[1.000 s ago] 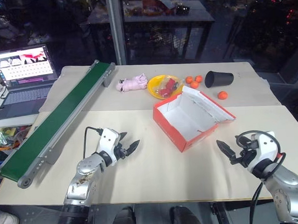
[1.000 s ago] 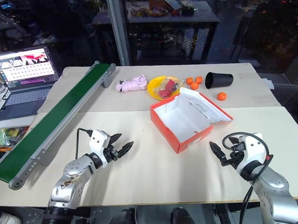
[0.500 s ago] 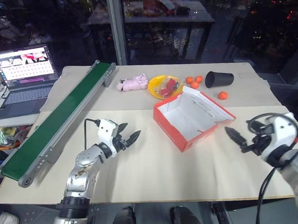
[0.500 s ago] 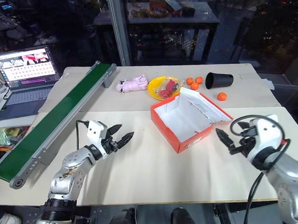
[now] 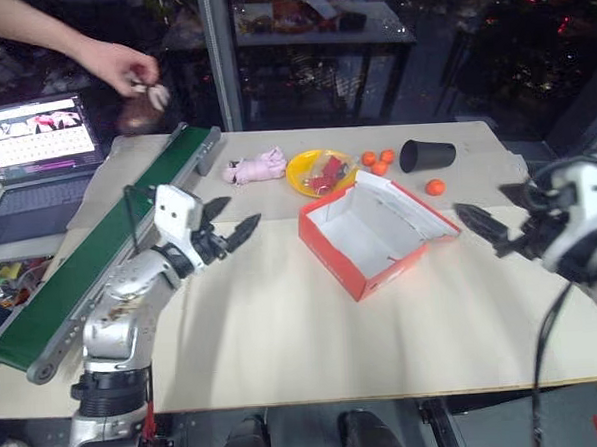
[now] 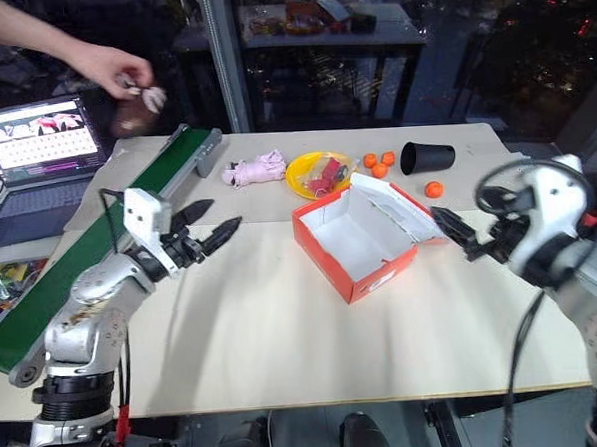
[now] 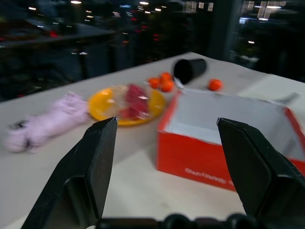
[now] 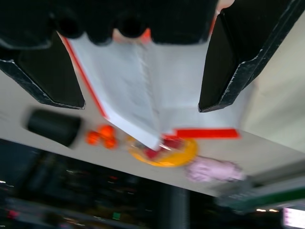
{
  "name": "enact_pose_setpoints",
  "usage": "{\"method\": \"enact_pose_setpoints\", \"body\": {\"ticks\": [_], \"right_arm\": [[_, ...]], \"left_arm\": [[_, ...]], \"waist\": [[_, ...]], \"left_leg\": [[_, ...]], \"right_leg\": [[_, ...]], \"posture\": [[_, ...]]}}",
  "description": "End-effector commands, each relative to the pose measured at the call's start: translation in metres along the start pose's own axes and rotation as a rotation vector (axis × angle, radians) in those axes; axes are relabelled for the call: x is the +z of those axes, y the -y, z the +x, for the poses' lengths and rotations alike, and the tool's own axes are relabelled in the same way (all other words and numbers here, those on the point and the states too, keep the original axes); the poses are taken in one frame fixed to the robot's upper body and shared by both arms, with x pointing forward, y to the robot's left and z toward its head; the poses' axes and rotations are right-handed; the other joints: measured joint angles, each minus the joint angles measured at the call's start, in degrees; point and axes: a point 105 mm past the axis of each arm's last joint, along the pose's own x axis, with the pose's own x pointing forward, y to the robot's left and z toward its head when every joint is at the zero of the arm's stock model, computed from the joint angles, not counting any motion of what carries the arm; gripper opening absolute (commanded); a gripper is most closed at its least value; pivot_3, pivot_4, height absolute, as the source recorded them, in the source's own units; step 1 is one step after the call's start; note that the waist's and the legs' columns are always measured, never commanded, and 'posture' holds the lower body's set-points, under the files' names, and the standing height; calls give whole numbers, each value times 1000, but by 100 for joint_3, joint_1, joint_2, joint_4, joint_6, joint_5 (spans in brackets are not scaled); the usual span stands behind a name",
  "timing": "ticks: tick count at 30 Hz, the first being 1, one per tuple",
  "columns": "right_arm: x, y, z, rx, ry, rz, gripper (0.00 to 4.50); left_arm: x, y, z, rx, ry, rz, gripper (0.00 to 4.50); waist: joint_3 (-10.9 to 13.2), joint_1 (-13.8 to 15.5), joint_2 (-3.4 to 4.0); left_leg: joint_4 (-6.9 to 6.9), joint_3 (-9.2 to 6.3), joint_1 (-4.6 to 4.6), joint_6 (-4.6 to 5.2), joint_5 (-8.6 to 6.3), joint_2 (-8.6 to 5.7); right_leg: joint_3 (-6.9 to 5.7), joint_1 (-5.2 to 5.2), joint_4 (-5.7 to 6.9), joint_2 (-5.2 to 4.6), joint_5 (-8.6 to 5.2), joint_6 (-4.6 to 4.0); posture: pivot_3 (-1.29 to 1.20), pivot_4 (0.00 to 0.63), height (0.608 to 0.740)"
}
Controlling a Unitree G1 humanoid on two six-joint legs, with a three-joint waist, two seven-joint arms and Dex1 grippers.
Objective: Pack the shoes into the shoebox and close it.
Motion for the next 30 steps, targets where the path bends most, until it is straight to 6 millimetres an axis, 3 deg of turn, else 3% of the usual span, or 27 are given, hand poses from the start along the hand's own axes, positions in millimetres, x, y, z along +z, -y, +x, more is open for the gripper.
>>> {"method": "enact_pose_setpoints", "body": {"ticks": [1, 5, 12, 25, 30], "right_arm": [[-4, -19, 24, 73, -20, -10, 4472], [-16, -47, 47, 186, -59, 18, 4472], [-16, -83, 66, 325, -29, 79, 4472], [-29, -107, 82, 420, -49, 81, 4472], [-29, -111, 80, 441, -36, 95, 4472]], "left_arm": [[9, -7, -20, 87, 11, -4, 3561], [1, -16, -39, 155, -41, 0, 3561], [-4, -42, -63, 311, -100, 25, 3561], [5, -59, -92, 465, -138, 80, 3561], [5, -108, -113, 665, -169, 101, 3561]], "waist": [[1, 18, -3], [4, 61, -6], [9, 91, -15], [10, 67, -17], [11, 61, -19]], "left_leg": [[-6, -3, 0, 0, 0, 0], [-16, -7, -8, 1, 0, 0], [7, -9, -20, 0, 0, 0], [-1, -8, -19, -1, 0, 5], [-2, -8, -16, -1, 0, 6]], "right_leg": [[-1, 0, 1, 2, -3, 3], [-3, -10, 2, 4, -6, -4], [-9, -9, 0, 0, -17, -28], [-15, -14, 4, 2, -2, -41], [-17, -18, 10, 2, -7, -47]], "posture": [[0, 150, 736], [0, 150, 736], [0, 150, 736], [0, 150, 736], [0, 150, 736]]}}
